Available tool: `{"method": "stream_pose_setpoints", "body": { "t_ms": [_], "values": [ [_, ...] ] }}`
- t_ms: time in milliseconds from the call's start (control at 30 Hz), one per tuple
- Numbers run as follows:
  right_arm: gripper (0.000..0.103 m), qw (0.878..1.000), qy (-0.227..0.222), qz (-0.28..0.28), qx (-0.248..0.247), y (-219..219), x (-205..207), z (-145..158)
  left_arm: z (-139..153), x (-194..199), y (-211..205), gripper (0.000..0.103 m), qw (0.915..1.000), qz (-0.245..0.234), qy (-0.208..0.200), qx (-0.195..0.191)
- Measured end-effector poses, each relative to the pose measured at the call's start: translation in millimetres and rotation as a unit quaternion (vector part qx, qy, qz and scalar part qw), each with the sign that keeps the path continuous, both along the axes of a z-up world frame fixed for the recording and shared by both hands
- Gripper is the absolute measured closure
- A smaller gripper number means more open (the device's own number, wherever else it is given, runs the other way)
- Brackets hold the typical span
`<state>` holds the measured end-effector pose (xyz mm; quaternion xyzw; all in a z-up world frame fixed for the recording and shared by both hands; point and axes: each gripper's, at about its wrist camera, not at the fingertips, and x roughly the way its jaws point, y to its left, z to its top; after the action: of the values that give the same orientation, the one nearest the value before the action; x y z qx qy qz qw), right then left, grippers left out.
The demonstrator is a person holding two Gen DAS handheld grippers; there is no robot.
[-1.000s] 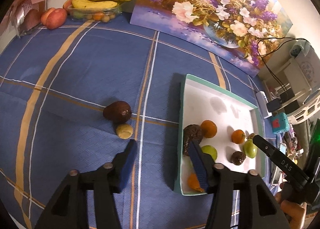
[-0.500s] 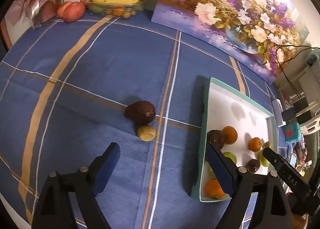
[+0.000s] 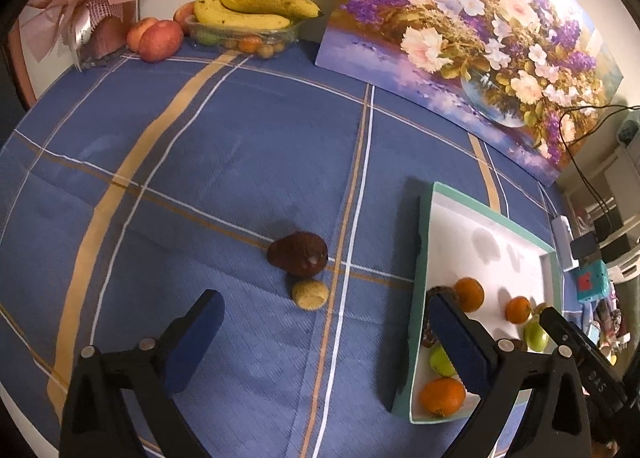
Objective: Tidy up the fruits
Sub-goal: 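Withdraw both open tools from the tray toward the remaining brown fruits, then grasp the dark brown round fruit with the left tool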
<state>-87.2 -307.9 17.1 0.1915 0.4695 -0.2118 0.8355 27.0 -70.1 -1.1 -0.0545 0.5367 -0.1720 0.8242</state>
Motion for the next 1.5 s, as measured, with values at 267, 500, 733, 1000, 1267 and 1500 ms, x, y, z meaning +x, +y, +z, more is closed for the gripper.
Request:
{"method": "stream_pose_setpoints", "body": {
  "t_ms": [267,500,733,1000,1267,1500],
  "values": [
    [0.008,1.0,-0.029,0.01,-0.001,9,12,4,3,22,8,0.0,0.9997,0.024,-0.009,-0.006],
    [0.008,0.999,-0.039,0.013,-0.018,11,30,9,8,50,21,0.0,0.9982,0.056,-0.016,-0.012],
    [0.008,0.999,-0.027,0.006,0.019,11,58,7,9,74,29,0.0,0.9975,0.068,-0.017,-0.01],
    [0.008,0.999,-0.033,0.024,0.034,16,85,5,20,94,26,0.0,0.9974,0.063,-0.031,-0.019],
    [0.008,0.996,-0.039,0.051,0.066,30,110,1,6,105,25,0.0,0.9993,0.038,0.002,-0.002],
    [0.008,0.996,-0.02,0.051,0.064,36,108,-7,-35,96,20,0.012,0.9949,0.021,0.093,-0.034]
  ]
}}
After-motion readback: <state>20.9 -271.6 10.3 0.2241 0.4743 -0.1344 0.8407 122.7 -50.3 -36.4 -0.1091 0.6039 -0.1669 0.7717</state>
